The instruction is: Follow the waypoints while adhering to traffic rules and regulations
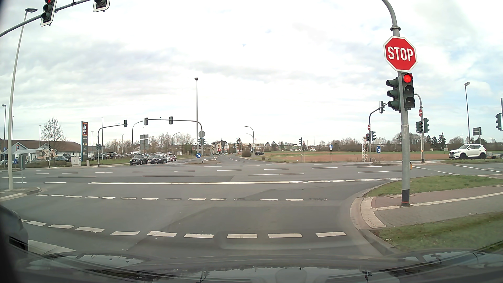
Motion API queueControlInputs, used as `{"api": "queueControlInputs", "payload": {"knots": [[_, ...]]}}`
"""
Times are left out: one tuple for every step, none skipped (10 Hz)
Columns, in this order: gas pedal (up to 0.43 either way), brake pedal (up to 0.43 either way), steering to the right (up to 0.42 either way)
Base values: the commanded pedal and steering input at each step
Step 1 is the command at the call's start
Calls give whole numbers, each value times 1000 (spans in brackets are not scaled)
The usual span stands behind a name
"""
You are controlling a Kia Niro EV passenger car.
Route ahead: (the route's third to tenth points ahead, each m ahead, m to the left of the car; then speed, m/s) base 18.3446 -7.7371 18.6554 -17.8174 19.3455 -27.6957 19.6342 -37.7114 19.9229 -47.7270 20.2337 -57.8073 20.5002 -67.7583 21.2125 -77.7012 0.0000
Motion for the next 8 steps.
{"api": "queueControlInputs", "payload": {"knots": [[0,287,-1],[0,287,-1],[0,293,-1],[0,293,-1],[0,287,-1],[0,287,-1],[0,287,-1],[0,287,-1]]}}
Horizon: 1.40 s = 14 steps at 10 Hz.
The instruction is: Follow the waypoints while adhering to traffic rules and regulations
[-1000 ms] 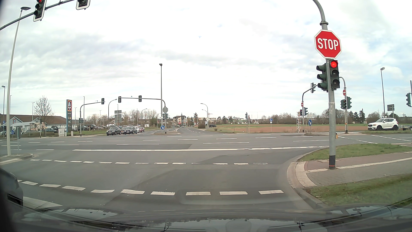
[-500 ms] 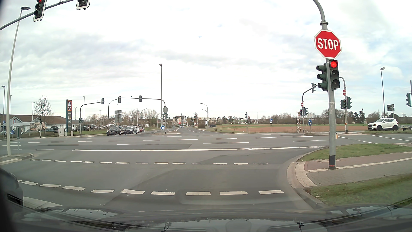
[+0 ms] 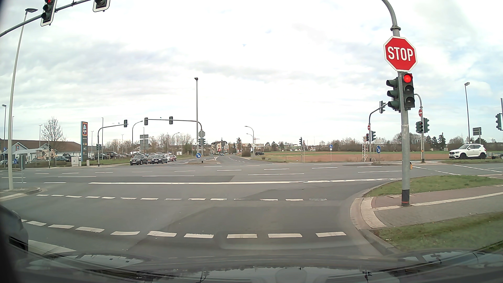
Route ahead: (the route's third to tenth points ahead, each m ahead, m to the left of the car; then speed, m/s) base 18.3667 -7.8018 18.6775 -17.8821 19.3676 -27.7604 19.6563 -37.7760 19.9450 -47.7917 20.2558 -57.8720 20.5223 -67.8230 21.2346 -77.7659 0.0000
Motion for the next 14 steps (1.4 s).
{"api": "queueControlInputs", "payload": {"knots": [[0,287,-1],[0,287,-1],[0,287,-1],[0,287,-1],[0,287,-1],[0,287,-1],[0,287,-1],[0,287,-1],[0,287,-1],[0,287,-1],[0,293,-1],[0,287,-1],[0,287,-1],[0,287,-1]]}}
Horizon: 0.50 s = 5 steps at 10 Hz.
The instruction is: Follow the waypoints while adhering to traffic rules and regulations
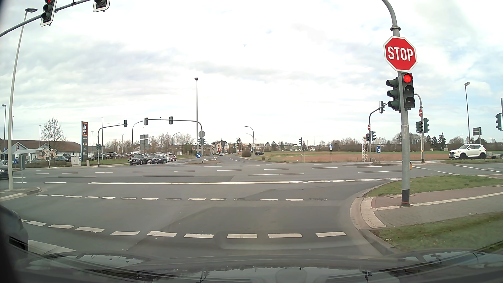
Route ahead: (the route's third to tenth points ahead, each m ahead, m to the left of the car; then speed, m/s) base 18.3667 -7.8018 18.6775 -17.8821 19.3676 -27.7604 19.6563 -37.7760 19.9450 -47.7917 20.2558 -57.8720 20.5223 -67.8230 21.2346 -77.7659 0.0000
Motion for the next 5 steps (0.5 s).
{"api": "queueControlInputs", "payload": {"knots": [[0,287,-1],[0,293,-1],[0,287,-1],[0,287,-1],[0,287,-1]]}}
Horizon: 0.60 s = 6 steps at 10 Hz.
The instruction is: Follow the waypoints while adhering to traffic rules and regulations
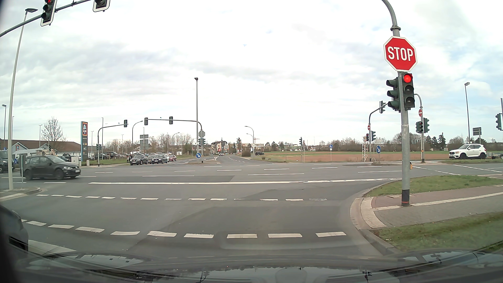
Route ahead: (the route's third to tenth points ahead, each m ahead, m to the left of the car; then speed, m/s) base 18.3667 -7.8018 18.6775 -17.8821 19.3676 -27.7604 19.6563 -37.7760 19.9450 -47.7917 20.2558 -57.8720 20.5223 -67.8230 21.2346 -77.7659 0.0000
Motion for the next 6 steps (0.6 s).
{"api": "queueControlInputs", "payload": {"knots": [[0,287,-1],[0,293,-1],[0,287,-1],[0,287,-1],[0,287,-1],[0,287,-1]]}}
